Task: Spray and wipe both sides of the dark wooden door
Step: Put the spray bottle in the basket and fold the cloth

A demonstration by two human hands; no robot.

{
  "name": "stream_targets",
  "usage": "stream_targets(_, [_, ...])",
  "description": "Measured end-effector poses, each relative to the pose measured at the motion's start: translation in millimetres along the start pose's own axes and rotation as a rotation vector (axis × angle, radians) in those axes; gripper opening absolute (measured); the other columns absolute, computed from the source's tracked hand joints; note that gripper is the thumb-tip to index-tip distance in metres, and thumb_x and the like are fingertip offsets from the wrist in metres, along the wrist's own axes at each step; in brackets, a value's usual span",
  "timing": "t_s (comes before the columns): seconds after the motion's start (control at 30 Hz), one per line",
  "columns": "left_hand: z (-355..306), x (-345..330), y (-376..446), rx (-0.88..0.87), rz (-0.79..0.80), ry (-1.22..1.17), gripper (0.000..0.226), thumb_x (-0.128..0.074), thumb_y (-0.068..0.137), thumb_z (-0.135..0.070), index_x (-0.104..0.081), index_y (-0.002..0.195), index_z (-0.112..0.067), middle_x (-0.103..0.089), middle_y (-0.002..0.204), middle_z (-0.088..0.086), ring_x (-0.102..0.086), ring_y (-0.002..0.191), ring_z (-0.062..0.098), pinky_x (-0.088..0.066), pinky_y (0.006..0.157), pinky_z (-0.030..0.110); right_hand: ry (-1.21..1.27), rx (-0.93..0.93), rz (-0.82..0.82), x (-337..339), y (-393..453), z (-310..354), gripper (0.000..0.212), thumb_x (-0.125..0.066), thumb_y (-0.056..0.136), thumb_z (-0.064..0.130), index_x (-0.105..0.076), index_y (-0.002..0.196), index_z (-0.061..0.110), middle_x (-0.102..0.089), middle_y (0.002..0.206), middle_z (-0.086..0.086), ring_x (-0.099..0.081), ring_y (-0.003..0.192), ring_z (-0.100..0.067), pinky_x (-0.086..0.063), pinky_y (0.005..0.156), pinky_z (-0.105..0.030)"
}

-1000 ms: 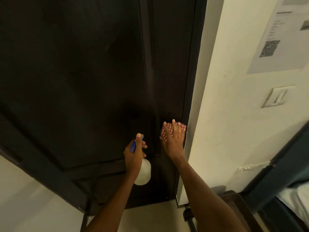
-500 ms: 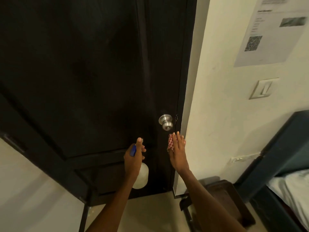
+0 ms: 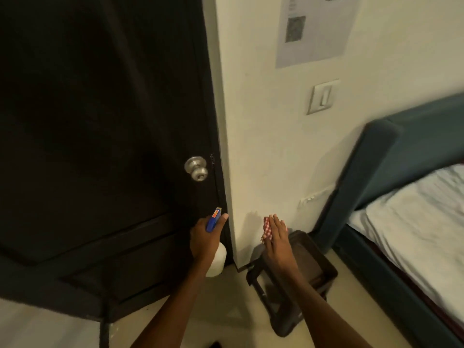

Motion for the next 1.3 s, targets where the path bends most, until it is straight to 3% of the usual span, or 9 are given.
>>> stream_targets(0.2, [-4,-66,-2,-0.024,0.201,0.040,0.037,-0.080,0.079,-0.044,-0.063,0.093,-0.015,-0.060,0.078,-0.008,-0.057,0.071,0.009,-0.049,0.070,0.022,0.050,-0.145,-0.073,31,-43,-45,0.064,-0.036,0.108,0.045,0.009,0.153,0.049,0.006,0.167,0.016,0.012,0.152,-0.005,0.002,0.126,-0.046])
stream_targets(0.33, [1,-125,7,0.039,0.323,0.057,0.051,-0.079,0.078,-0.050,-0.061,0.116,-0.021,-0.062,0.109,-0.002,-0.060,0.097,0.019,-0.053,0.086,0.038,0.060,-0.305,-0.069,46,-59,-75,0.087,-0.052,0.095,0.060,0.002,0.159,0.038,0.006,0.167,0.014,0.011,0.153,-0.013,0.002,0.124,-0.046])
stream_targets(0.43, [2,-164,13,0.101,0.405,0.007,0.042,-0.080,0.081,-0.043,-0.058,0.113,-0.027,-0.061,0.110,-0.003,-0.059,0.102,0.020,-0.053,0.089,0.040,0.035,-0.420,-0.043,53,-72,-93,0.090,-0.049,0.091,0.067,-0.003,0.160,0.032,0.003,0.168,0.008,0.007,0.153,-0.020,-0.004,0.123,-0.048])
stream_targets(0.63, [23,-250,34,0.035,0.666,0.147,0.050,-0.074,0.086,-0.045,-0.058,0.126,-0.021,-0.058,0.122,-0.003,-0.057,0.110,0.022,-0.055,0.093,0.044,0.009,-0.641,0.023,41,-67,-142,0.077,-0.052,0.100,0.046,-0.004,0.159,0.036,-0.006,0.168,0.001,-0.008,0.153,-0.031,-0.018,0.123,-0.055])
stream_targets(0.77, [72,-309,59,-0.031,0.803,0.311,0.082,-0.065,0.072,-0.078,-0.056,0.134,-0.026,-0.062,0.130,0.000,-0.059,0.114,0.025,-0.054,0.098,0.052,0.054,-0.726,0.003,23,-56,-170,0.076,-0.052,0.101,0.043,-0.004,0.158,0.036,-0.008,0.168,0.000,-0.012,0.153,-0.032,-0.024,0.121,-0.056])
stream_targets(0.93, [90,-367,63,-0.098,0.939,0.408,0.054,-0.071,0.089,-0.038,-0.056,0.134,-0.011,-0.054,0.116,-0.006,-0.053,0.107,0.014,-0.046,0.093,0.029,0.134,-0.769,-0.115,0,-51,-207,0.076,-0.051,0.097,0.051,-0.009,0.158,0.036,-0.012,0.167,0.001,-0.017,0.152,-0.031,-0.030,0.118,-0.057])
stream_targets(1.1, [124,-415,72,-0.267,1.033,0.517,0.044,-0.072,0.091,-0.031,-0.059,0.127,-0.008,-0.058,0.108,-0.004,-0.049,0.093,0.002,-0.042,0.070,0.002,0.172,-0.822,-0.241,-23,-60,-233,0.068,-0.039,0.099,0.055,-0.008,0.157,0.043,-0.014,0.166,0.007,-0.021,0.152,-0.024,-0.037,0.116,-0.051])
stream_targets(1.2, [148,-434,76,-0.241,1.084,0.516,0.046,-0.072,0.091,-0.032,-0.058,0.129,-0.011,-0.062,0.110,-0.002,-0.058,0.095,0.004,-0.053,0.094,0.026,0.156,-0.829,-0.238,-28,-60,-240,0.065,-0.043,0.102,0.048,-0.009,0.157,0.043,-0.018,0.165,0.005,-0.025,0.150,-0.025,-0.041,0.114,-0.050])
stream_targets(1.3, [168,-440,79,-0.239,1.116,0.562,0.051,-0.070,0.093,-0.031,-0.054,0.136,-0.010,-0.064,0.123,0.005,-0.061,0.113,0.018,-0.051,0.100,0.032,0.154,-0.826,-0.223,-33,-61,-242,0.065,-0.045,0.102,0.042,-0.011,0.158,0.040,-0.021,0.164,0.002,-0.027,0.149,-0.028,-0.042,0.111,-0.052])
Point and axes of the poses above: each hand's wrist, its own y-axis towards the middle knuckle, its own x-axis out of the back of the hand, z = x × y, the point moved 3 cm from there along y, towards the middle knuckle
